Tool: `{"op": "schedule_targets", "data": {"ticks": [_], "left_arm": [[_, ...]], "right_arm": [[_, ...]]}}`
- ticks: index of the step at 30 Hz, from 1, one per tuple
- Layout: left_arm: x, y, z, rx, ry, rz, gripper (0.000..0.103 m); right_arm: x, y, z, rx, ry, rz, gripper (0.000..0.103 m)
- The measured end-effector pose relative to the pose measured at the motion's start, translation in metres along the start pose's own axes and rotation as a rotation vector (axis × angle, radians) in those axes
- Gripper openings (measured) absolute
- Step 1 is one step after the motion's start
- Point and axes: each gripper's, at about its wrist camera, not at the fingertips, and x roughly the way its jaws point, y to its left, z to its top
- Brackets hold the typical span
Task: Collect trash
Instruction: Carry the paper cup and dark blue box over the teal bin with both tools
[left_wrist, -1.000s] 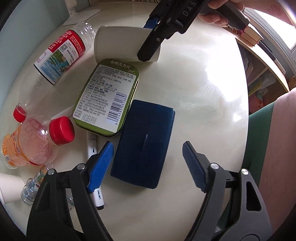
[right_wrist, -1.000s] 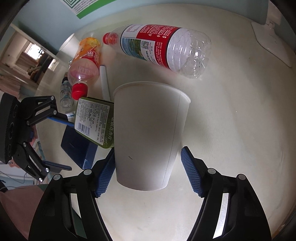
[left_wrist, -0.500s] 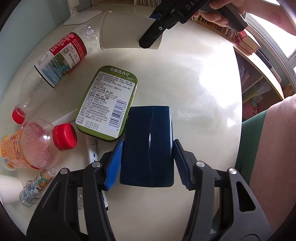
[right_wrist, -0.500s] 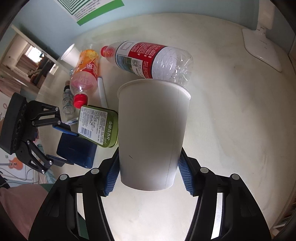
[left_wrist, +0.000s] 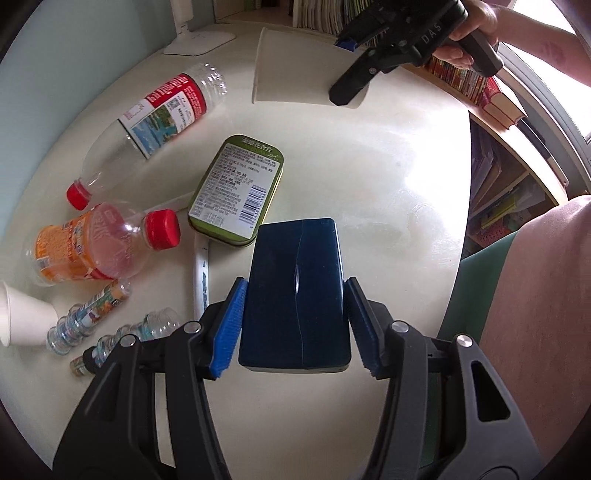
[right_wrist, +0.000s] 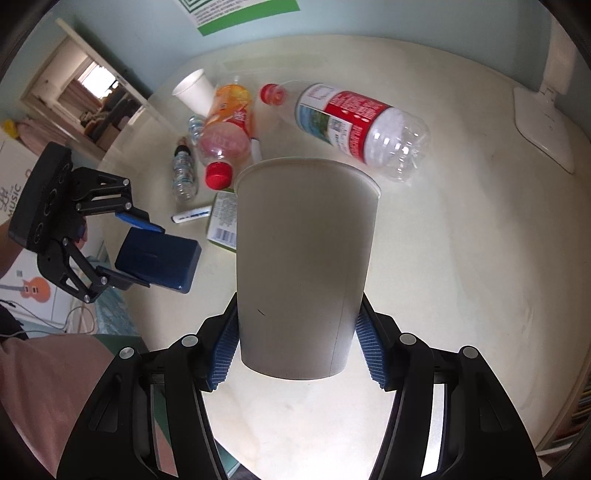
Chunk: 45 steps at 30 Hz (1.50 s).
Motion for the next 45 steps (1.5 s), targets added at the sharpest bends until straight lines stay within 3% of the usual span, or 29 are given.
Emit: {"op": "schedule_targets", "data": {"ticks": [4,8,16,23,28,36,39,45], "left_arm": [[-0.022,-0.002,-0.019,-0.084,-0.028,0.059,0.051],[-0.047,0.001,-0.055,-0.23,-0.043,0.126,0.051],[-0.101,-0.023,-0.159,-0.519,-0.063,0.302,0.051],[-0.136,-0.052,-0.274,-0.742,-0.077,0.398,0.051],[-0.154,-0.082,-0.368,-0.881,-0.076,0.434,0.051],[-0.155,-0.12,-0.523,-1.091,-0.019,0.426,0.051],[-0.148,-0.126,-0.569,-1.147,-0.029,0.395,0.051],[-0.103,-0.121,-0.64,-1.29,-0.001,0.382,0.051]], "right_arm": [[-0.002,0.03,0.008,-0.092,-0.001,0.055,0.059],[0.006,0.064,0.023,-0.198,0.017,0.107,0.059],[0.047,0.17,0.065,-0.467,0.093,0.225,0.059],[0.094,0.298,0.085,-0.66,0.147,0.295,0.059],[0.153,0.406,0.084,-0.751,0.213,0.341,0.059],[0.268,0.57,0.047,-0.843,0.298,0.403,0.059],[0.313,0.606,0.024,-0.865,0.318,0.387,0.059],[0.424,0.644,-0.021,-0.85,0.483,0.336,0.059]]}}
